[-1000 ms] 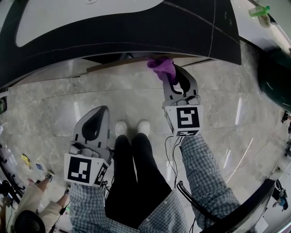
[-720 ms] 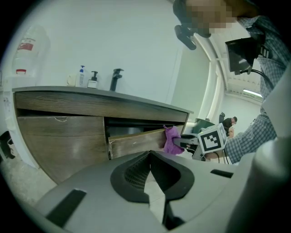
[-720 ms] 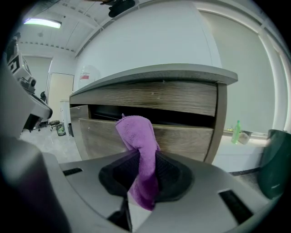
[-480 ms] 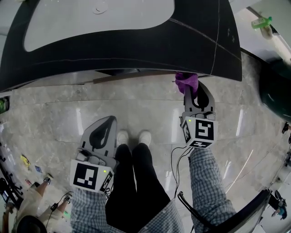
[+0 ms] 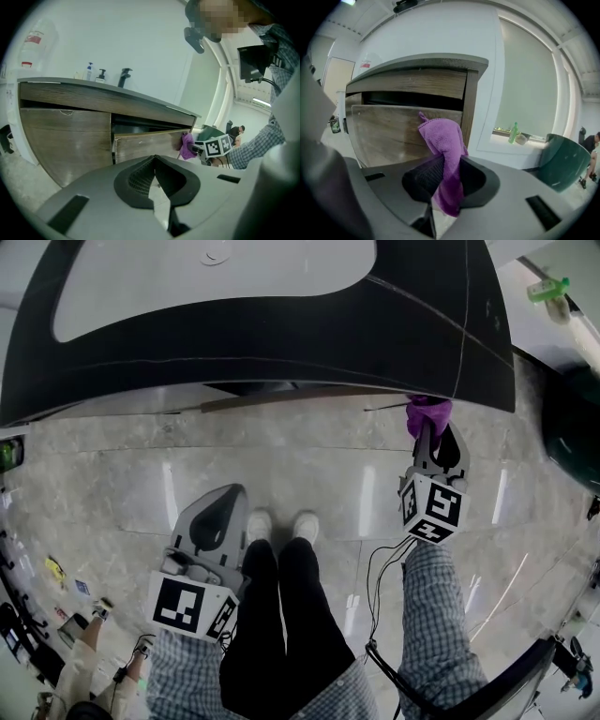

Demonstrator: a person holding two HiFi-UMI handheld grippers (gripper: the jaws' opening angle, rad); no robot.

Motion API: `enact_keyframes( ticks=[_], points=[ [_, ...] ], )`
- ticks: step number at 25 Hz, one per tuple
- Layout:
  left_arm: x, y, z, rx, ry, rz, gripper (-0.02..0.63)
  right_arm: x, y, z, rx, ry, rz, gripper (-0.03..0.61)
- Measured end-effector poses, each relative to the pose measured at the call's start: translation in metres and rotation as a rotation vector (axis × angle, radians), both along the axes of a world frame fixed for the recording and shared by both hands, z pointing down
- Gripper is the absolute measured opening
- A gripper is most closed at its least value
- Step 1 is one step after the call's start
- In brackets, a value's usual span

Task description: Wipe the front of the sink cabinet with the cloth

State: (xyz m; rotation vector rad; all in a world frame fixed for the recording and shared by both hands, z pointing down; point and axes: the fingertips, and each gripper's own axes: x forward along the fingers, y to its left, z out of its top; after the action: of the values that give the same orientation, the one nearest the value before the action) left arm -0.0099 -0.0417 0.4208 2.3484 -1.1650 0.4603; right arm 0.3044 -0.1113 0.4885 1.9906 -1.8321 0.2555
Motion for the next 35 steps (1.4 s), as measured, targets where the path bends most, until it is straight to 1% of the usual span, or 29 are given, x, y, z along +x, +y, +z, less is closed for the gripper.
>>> enact_keyframes(
  ticks=[2, 6, 9, 12, 14, 18, 27, 35],
  points=[
    [-0.004, 0.000, 0.001, -0.003, -0.003, -0.005, 0.011, -0.006, 0.001, 0.012, -0.019, 0.001, 0.002, 0.091],
    [-0.014, 0.002, -0.002, 0.002, 0.003, -0.014, 0.011, -0.028, 0.002, 0.029, -0.030, -0.064, 0.003, 0.091],
    [-0.023, 0.005, -0.001, 0.004, -0.004, -0.017, 0.011, -0.048, 0.001, 0.040, -0.038, -0.090, -0.025, 0.091],
    [-0.034, 0.009, 0.002, 0.003, -0.005, -0.033, 0.011, -0.073, -0.003, 0.047, -0.044, -0.090, -0.071, 0.091],
    [-0.043, 0.011, 0.004, 0.001, -0.002, -0.043, 0.011, -0.089, -0.006, 0.050, -0.043, -0.089, -0.094, 0.091],
    [-0.061, 0.016, 0.008, -0.006, 0.002, -0.064, 0.011, -0.119, -0.012, 0.054, -0.037, -0.119, -0.122, 0.091],
    [-0.085, 0.023, 0.019, -0.023, 0.019, -0.095, 0.011, -0.163, -0.012, 0.062, -0.051, -0.154, -0.164, 0.091],
    [-0.101, 0.014, 0.020, -0.020, 0.029, -0.098, 0.011, -0.214, -0.014, 0.066, -0.072, -0.168, -0.240, 0.091]
  ],
)
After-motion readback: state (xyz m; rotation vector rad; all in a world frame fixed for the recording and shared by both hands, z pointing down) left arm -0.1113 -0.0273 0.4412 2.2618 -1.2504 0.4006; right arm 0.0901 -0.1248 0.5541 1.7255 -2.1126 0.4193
